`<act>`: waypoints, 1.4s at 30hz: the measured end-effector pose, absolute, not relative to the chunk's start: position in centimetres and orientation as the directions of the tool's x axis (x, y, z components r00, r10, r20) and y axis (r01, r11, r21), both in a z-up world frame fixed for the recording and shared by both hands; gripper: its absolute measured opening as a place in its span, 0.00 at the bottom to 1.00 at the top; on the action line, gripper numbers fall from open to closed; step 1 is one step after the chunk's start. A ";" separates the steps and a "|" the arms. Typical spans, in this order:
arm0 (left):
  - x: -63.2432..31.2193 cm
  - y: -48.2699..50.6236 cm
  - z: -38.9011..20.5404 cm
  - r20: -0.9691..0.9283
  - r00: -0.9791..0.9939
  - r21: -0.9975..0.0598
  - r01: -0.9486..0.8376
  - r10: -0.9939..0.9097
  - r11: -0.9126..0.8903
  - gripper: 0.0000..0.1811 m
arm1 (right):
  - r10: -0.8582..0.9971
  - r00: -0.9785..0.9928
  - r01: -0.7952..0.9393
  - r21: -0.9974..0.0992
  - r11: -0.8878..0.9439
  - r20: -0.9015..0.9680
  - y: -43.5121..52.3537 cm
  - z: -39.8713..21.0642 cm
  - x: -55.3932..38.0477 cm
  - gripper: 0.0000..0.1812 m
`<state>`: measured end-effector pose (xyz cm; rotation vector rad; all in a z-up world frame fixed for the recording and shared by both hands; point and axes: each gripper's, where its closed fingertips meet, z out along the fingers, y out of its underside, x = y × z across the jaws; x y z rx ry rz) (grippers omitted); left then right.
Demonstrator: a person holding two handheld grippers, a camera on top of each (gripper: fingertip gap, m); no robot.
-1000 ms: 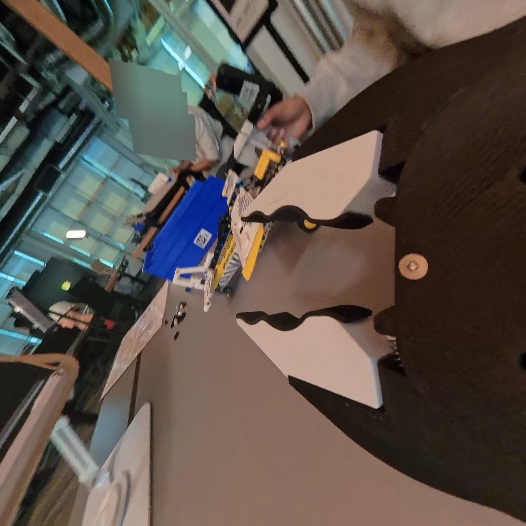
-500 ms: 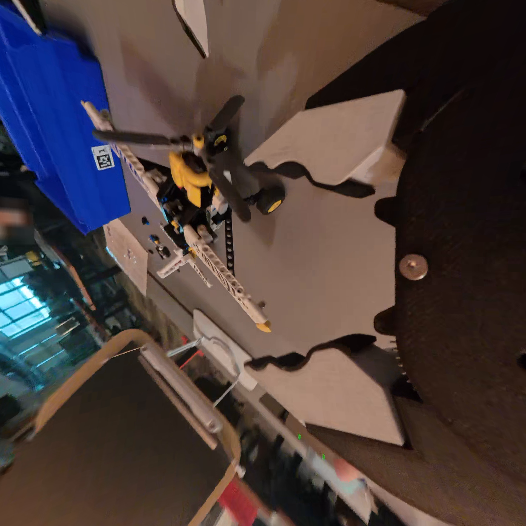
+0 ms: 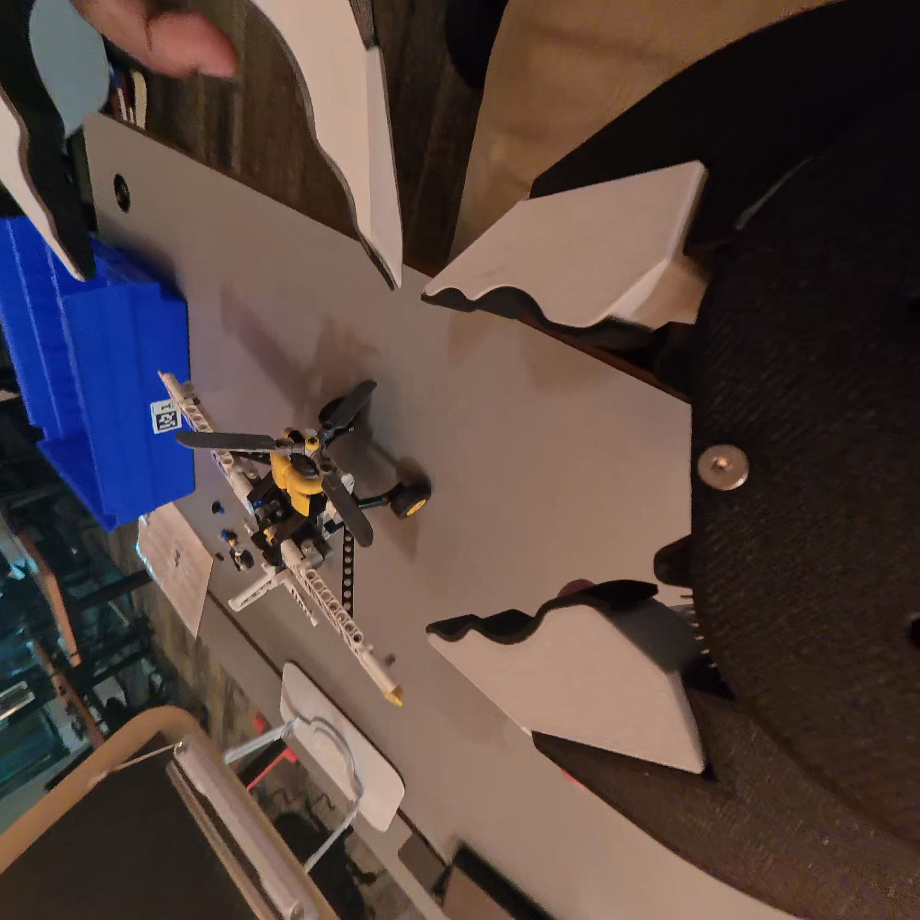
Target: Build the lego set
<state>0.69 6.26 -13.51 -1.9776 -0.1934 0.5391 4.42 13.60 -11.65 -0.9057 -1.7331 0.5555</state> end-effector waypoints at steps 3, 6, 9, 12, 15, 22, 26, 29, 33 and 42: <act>0.4 6.7 -14.9 -0.271 0.895 -0.876 -0.076 0.355 -0.476 0.65 | 0.803 -0.156 0.309 -0.743 0.593 0.576 14.2 -12.3 3.8 0.62; -0.3 6.7 -16.8 -0.250 0.897 -0.859 -0.031 0.365 -0.511 0.67 | 0.809 -0.151 0.310 -0.749 0.585 0.569 14.8 -12.8 3.4 0.61; -1.3 6.5 -18.2 -0.232 0.890 -0.843 0.017 0.391 -0.538 0.69 | 0.812 -0.156 0.317 -0.750 0.581 0.563 15.1 -13.5 3.0 0.61; -2.0 6.3 -19.0 -0.235 0.880 -0.834 0.036 0.413 -0.551 0.69 | 0.813 -0.169 0.333 -0.745 0.579 0.557 15.4 -14.6 2.6 0.61; -2.6 5.8 -19.5 -0.252 0.865 -0.823 0.044 0.433 -0.566 0.70 | 0.811 -0.175 0.352 -0.734 0.581 0.558 15.7 -15.5 2.2 0.62; -2.9 4.8 -19.0 -0.270 0.847 -0.826 0.040 0.458 -0.562 0.69 | 0.830 -0.155 0.329 -0.764 0.554 0.536 16.1 -15.0 1.7 0.63; -2.8 4.5 -18.3 -0.281 0.839 -0.831 0.031 0.466 -0.556 0.69 | 0.857 -0.154 0.320 -0.796 0.514 0.491 16.5 -14.8 1.5 0.64; -2.6 4.4 -18.1 -0.283 0.837 -0.833 0.028 0.469 -0.553 0.68 | 0.873 -0.151 0.323 -0.812 0.487 0.464 17.1 -14.8 1.4 0.64; -2.6 4.3 -18.3 -0.277 0.837 -0.835 0.033 0.471 -0.550 0.68 | 0.892 -0.163 0.318 -0.833 0.452 0.422 17.1 -14.7 1.4 0.64; -2.3 4.9 -19.1 -0.228 0.855 -0.848 0.061 0.465 -0.527 0.66 | 0.896 -0.184 0.289 -0.849 0.442 0.404 16.2 -14.2 1.4 0.62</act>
